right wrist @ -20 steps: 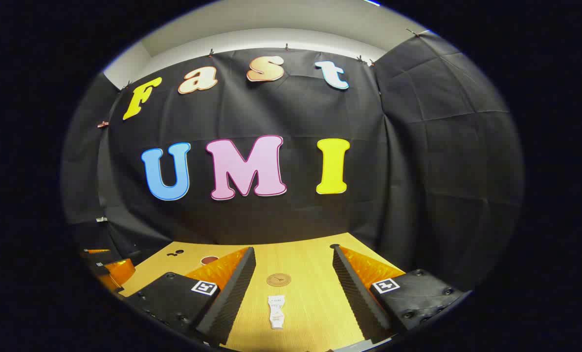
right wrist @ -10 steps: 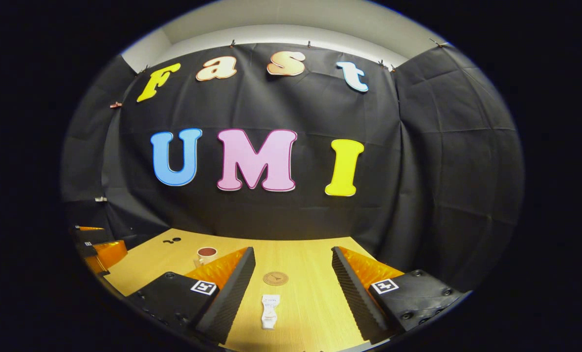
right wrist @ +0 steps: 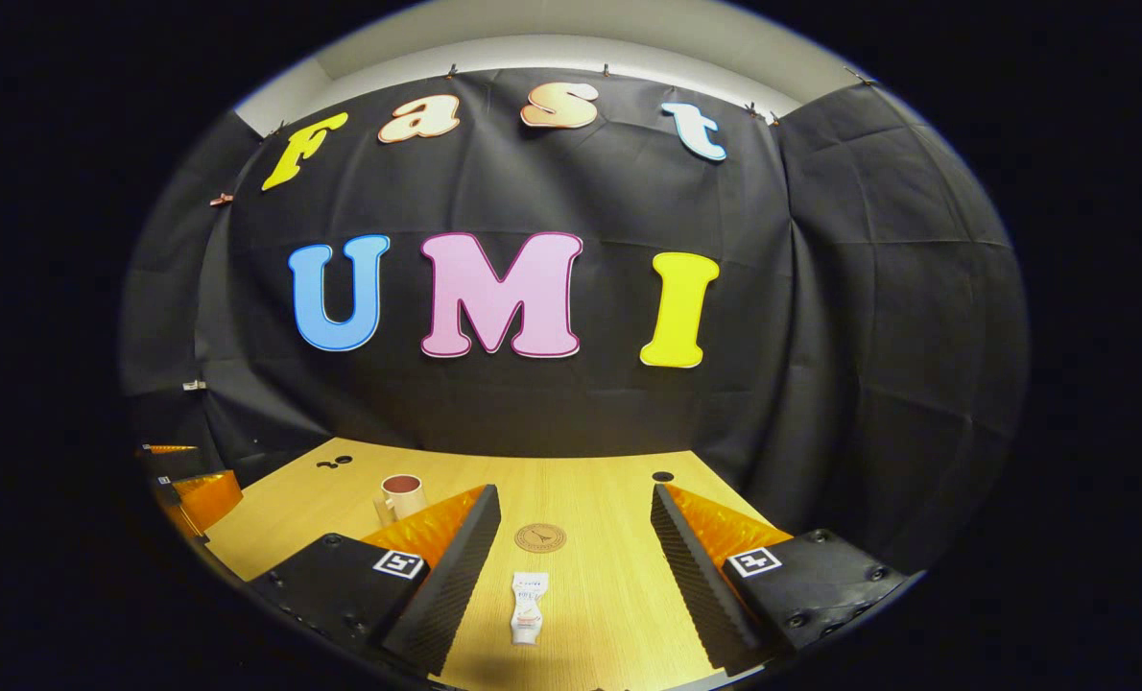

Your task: Put the toothbrush and toothpaste on the desktop into the cup, then pick up the cup and place it on the coaster on the desktop.

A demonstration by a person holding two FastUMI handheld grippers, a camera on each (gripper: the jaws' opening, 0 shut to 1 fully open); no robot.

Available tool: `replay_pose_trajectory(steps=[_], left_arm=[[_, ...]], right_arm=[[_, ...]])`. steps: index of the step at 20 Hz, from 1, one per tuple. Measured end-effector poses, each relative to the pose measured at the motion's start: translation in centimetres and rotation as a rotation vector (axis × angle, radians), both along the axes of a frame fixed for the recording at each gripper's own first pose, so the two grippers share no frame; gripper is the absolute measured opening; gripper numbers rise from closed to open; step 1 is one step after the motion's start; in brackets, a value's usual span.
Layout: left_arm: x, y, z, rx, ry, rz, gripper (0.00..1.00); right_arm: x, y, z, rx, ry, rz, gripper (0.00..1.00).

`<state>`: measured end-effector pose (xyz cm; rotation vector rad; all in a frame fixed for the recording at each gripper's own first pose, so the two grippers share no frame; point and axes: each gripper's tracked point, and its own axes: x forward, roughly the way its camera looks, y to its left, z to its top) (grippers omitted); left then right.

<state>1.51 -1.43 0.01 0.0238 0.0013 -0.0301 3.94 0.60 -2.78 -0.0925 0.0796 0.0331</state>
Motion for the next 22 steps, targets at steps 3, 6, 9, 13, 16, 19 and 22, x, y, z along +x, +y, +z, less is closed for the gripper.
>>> replay_pose_trajectory(steps=[3, 6, 9, 13, 16, 19, 22], left_arm=[[0.4, -0.2, -0.3, 0.003, 0.011, 0.002, 0.98], [0.9, 0.0, -0.6, 0.022, 0.022, 0.016, 0.98], [1.3, 0.0, -1.3, 0.033, 0.043, 0.028, 0.98], [1.9, 0.2, -1.9, 0.005, 0.065, 0.053, 0.98], [2.2, 0.6, -2.4, -0.007, 0.082, 0.080, 0.98], [2.5, 1.4, -3.1, -0.001, 0.099, 0.116, 0.98], [2.9, 2.3, -4.0, 0.000, 0.131, 0.156, 0.98]], right_arm=[[0.8, 0.3, -0.6, 0.007, 0.025, 0.006, 0.97], [2.0, 0.3, -1.5, 0.026, 0.065, -0.002, 0.98], [3.7, 0.5, -2.4, 0.025, 0.097, 0.003, 0.97], [5.6, 0.7, -4.3, -0.002, 0.149, 0.019, 0.98], [6.8, 1.4, -6.5, -0.011, 0.213, 0.041, 0.98], [8.2, 2.4, -9.1, -0.016, 0.288, 0.068, 0.98], [9.5, 3.1, -11.5, -0.043, 0.356, 0.097, 0.98]])
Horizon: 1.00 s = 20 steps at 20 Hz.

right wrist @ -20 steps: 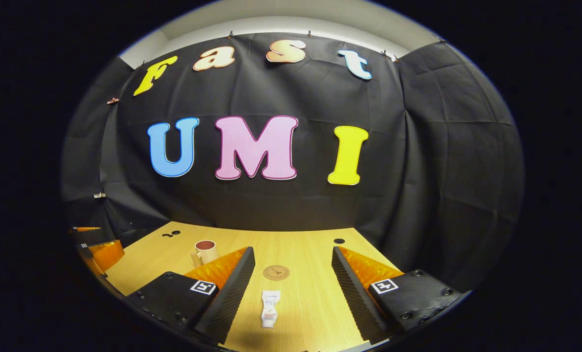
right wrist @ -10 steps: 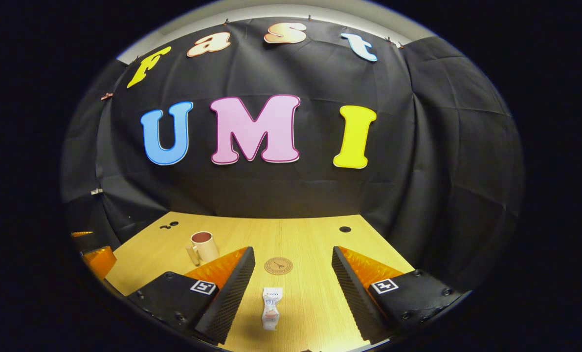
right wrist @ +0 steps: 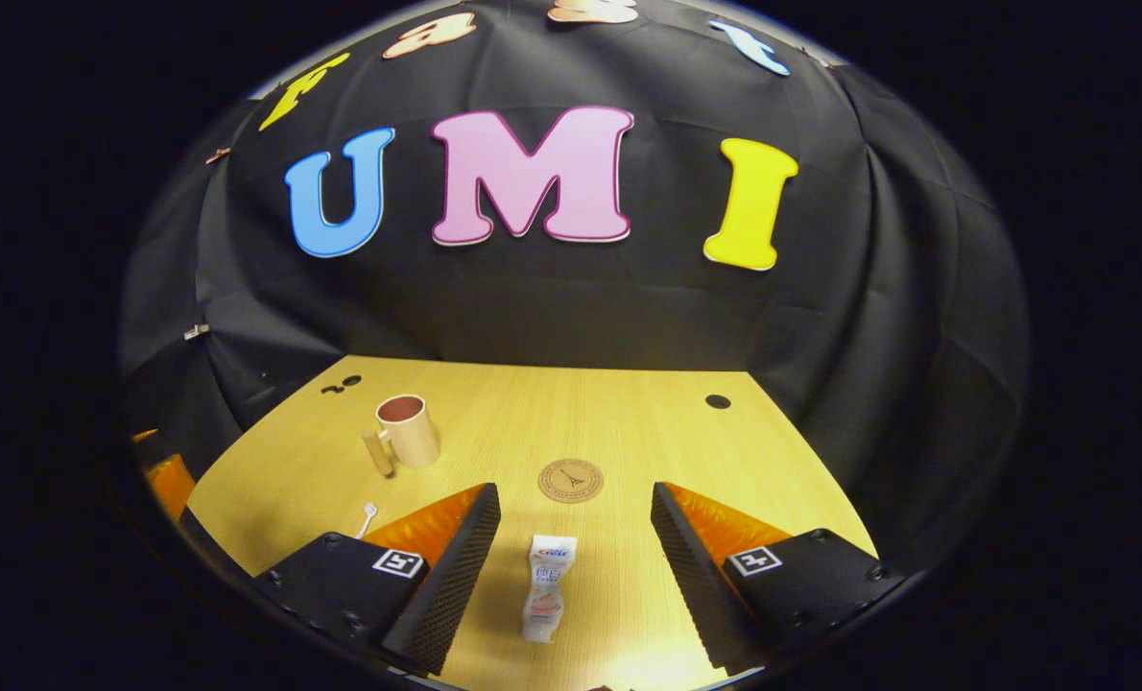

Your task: Put the toothbrush and toothpaste on the desktop into the cup, then pick up the cup and place it on the coaster on the desktop.

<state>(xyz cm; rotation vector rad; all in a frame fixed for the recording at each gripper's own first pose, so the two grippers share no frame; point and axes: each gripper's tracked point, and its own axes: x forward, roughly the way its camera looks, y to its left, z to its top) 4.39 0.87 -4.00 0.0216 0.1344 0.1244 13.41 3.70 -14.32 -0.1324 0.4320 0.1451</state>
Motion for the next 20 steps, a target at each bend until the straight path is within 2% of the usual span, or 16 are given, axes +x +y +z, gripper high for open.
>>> replay_pose_trajectory(steps=[8, 9, 10, 20], left_arm=[[-0.2, 2.7, -3.1, -0.031, 0.104, 0.137, 0.98], [-0.2, 2.8, -3.4, -0.030, 0.115, 0.152, 0.98], [-0.2, 3.0, -3.8, -0.029, 0.126, 0.164, 0.98], [0.9, 2.0, -6.5, -0.024, 0.221, 0.229, 0.99]], right_arm=[[1.4, 1.2, -8.4, 0.015, 0.254, 0.032, 0.98], [1.4, 1.2, -9.5, 0.008, 0.281, 0.035, 0.94], [1.4, 1.3, -10.5, -0.002, 0.310, 0.042, 0.98], [0.2, 0.0, -19.3, -0.074, 0.571, 0.029, 0.98]])
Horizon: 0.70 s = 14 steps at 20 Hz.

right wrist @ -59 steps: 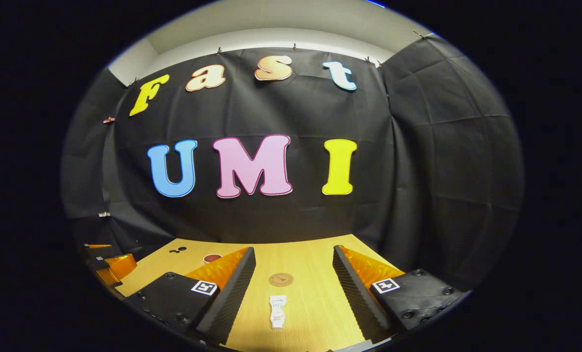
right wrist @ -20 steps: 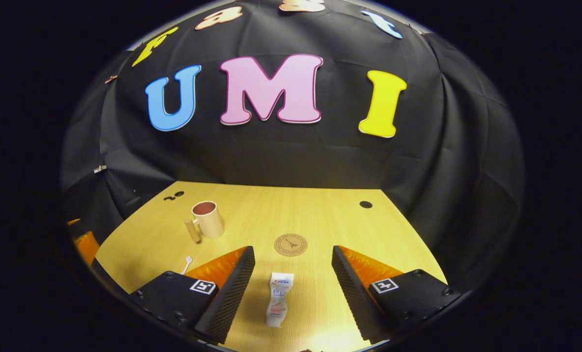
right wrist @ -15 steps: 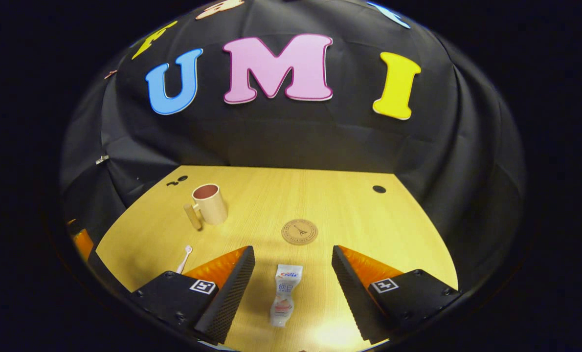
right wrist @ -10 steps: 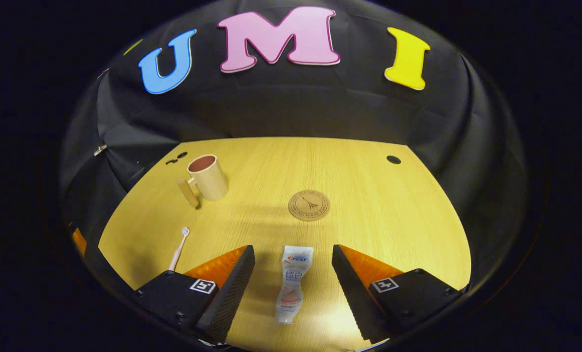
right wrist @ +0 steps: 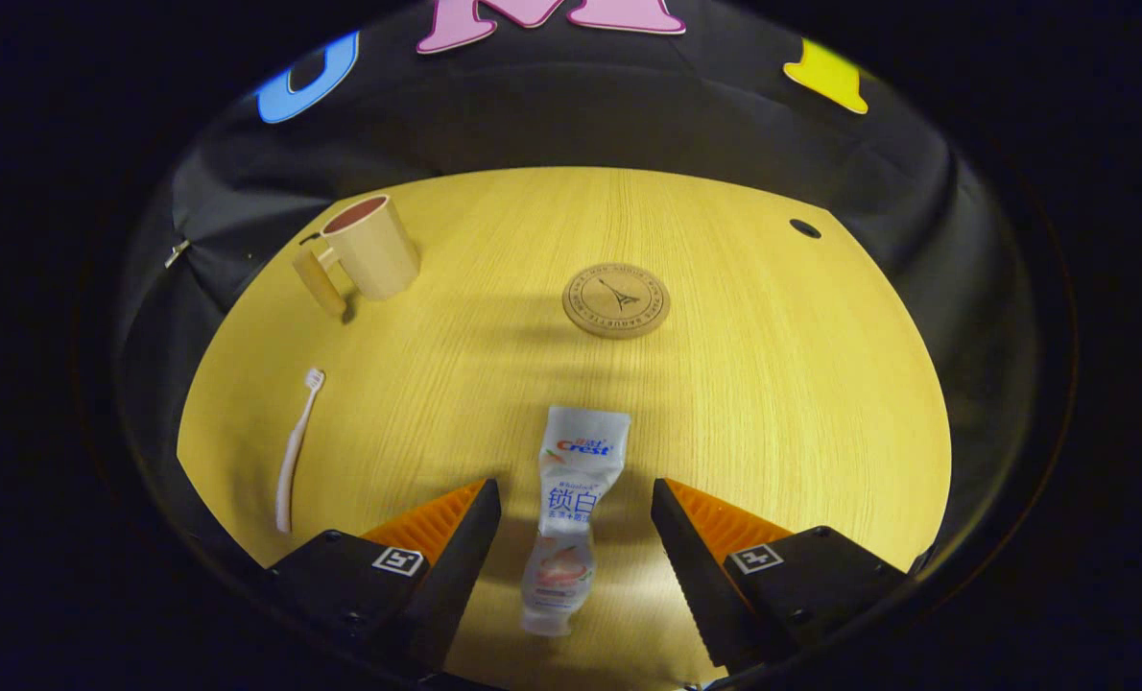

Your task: Put the toothbrush and toothpaste on the desktop into the cup, then pick up the cup and place it on the coaster on the desktop.

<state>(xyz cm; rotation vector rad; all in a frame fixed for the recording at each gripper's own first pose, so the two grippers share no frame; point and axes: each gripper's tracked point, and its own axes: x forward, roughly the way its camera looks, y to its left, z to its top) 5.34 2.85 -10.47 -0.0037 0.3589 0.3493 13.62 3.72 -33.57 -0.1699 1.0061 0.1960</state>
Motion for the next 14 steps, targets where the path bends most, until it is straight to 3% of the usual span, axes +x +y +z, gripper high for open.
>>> replay_pose_trajectory(steps=[7, 10, 14], left_arm=[[0.9, -1.1, -0.8, -0.010, 0.050, 0.010, 0.99], [1.2, -1.3, -1.0, -0.010, 0.061, -0.003, 0.99], [1.7, -1.4, -1.0, -0.002, 0.061, -0.028, 0.99]], right_arm=[[-0.5, -0.4, -2.0, -0.032, 0.078, 0.016, 0.97], [-0.4, -0.2, -2.0, -0.038, 0.080, 0.020, 0.75], [-0.7, 0.1, -2.2, -0.046, 0.112, 0.008, 0.61]])
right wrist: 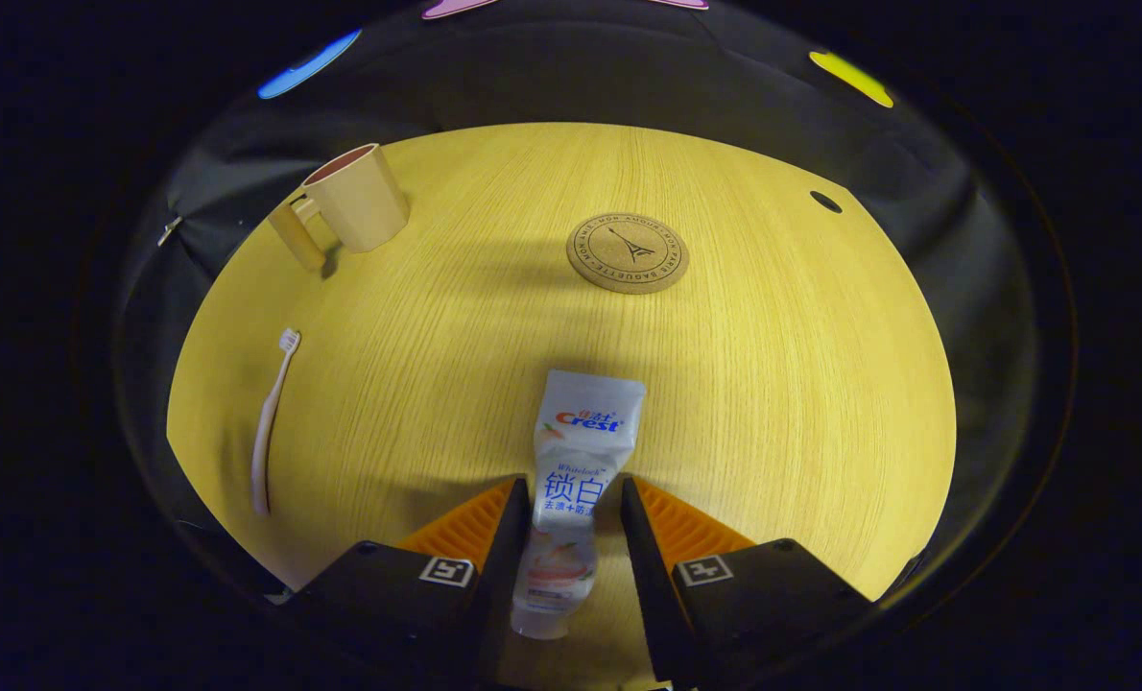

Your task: Put the toothbrush and toothpaste on the desktop into the cup, then pick up the cup and place it on the coaster on the desktop.

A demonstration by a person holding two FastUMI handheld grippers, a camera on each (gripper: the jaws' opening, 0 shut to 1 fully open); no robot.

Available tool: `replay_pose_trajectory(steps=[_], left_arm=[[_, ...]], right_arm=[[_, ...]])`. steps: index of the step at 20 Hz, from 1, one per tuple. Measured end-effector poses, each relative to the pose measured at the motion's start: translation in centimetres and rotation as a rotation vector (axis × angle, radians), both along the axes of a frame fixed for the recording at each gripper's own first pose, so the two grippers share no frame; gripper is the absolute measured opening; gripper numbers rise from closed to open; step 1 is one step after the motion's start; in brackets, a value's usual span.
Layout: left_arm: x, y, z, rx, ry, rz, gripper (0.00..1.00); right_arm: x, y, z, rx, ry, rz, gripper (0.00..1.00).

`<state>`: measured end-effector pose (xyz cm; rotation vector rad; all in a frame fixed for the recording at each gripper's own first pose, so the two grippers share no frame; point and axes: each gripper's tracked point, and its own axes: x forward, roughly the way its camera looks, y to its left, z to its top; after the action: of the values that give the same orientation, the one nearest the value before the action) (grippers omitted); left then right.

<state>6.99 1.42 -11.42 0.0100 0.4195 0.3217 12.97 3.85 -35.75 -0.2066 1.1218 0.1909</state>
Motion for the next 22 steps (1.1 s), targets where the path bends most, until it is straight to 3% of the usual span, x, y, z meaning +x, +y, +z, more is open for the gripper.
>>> replay_pose_trajectory(steps=[1, 3, 5, 6, 8, 10, 11, 13, 14, 16, 22], left_arm=[[0.0, 0.1, 0.2, -0.001, -0.004, -0.002, 0.99], [0.0, 0.1, 0.3, -0.009, -0.011, -0.003, 0.99], [-0.1, 0.3, 0.3, -0.018, -0.018, -0.005, 0.99], [-0.1, 0.3, 0.1, -0.021, -0.018, -0.006, 0.99], [-0.4, 0.6, 0.0, -0.023, -0.016, -0.010, 0.99], [-0.6, 0.7, -0.2, -0.023, -0.016, -0.021, 0.99], [-0.6, 0.9, -0.3, -0.021, -0.015, -0.027, 0.99], [-0.5, 1.2, -0.3, -0.010, -0.014, -0.040, 0.99], [-0.5, 1.3, -0.5, -0.007, -0.009, -0.047, 0.99], [-0.3, 1.4, -0.8, -0.020, 0.005, -0.067, 0.99], [1.7, 0.0, -3.6, -0.076, 0.114, -0.186, 0.99]], right_arm=[[-0.2, 0.2, -0.2, -0.009, 0.022, -0.003, 0.53], [-0.2, 0.1, -0.2, -0.014, 0.044, -0.011, 0.55], [-0.2, 0.0, 0.0, -0.013, 0.044, -0.009, 0.51], [-0.2, 0.1, 0.4, -0.012, 0.040, -0.007, 0.39], [-0.1, 0.0, -0.1, -0.013, 0.049, -0.003, 0.36], [0.0, 0.1, 0.1, -0.007, 0.064, -0.018, 0.27], [0.0, 0.0, -0.1, 0.004, 0.073, -0.029, 0.30], [-0.1, -0.2, 0.2, 0.024, 0.084, -0.045, 0.27], [-0.1, -0.5, 0.5, 0.033, 0.081, -0.060, 0.33], [0.3, -0.9, 1.5, 0.052, 0.059, -0.075, 0.27], [0.4, -1.9, 5.4, 0.085, -0.018, -0.063, 0.27]])
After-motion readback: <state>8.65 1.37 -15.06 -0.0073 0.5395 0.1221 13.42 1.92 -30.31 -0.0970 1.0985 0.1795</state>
